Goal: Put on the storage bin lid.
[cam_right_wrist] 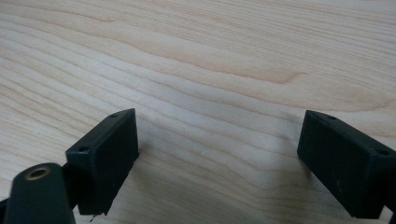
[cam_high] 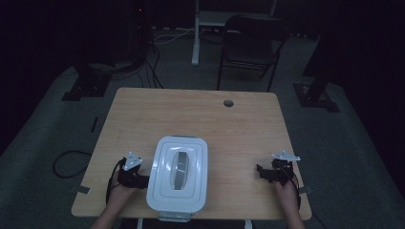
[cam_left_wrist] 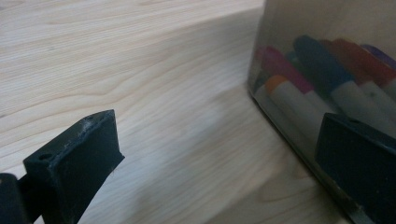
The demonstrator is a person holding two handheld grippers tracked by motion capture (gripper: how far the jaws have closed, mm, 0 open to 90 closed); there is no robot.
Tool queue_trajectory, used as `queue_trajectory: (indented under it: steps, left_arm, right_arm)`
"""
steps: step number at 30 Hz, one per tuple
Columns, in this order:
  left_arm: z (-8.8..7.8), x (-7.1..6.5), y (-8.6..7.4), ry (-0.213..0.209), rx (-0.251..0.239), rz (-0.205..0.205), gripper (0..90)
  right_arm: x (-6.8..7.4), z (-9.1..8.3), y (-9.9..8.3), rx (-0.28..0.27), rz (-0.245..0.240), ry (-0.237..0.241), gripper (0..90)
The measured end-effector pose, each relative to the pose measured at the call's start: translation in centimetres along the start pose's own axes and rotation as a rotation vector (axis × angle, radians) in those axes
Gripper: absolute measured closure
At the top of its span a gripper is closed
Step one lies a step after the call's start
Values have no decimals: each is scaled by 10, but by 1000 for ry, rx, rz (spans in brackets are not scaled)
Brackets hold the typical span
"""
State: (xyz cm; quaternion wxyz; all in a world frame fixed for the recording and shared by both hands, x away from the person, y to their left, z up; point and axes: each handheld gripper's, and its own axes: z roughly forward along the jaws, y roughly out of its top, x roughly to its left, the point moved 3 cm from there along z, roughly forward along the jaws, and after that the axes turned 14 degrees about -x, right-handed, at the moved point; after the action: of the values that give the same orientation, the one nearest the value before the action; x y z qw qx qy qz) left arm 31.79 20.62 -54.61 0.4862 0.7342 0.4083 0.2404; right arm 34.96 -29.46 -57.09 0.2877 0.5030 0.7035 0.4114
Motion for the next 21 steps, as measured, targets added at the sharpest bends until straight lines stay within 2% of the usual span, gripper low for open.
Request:
queue_trajectory:
  steps: [8,12,21]
  left_arm:
    - [20,-24,7,-68,14,15,8]
    - [31,-32,10,-87,22,23,8]
    - [44,-41,12,-112,22,15,8]
  right_arm:
    - [0,0,0,0,-1,1,119]
    - [0,0,0,0,-1,1,119]
    - [0,0,0,1,-1,2,119]
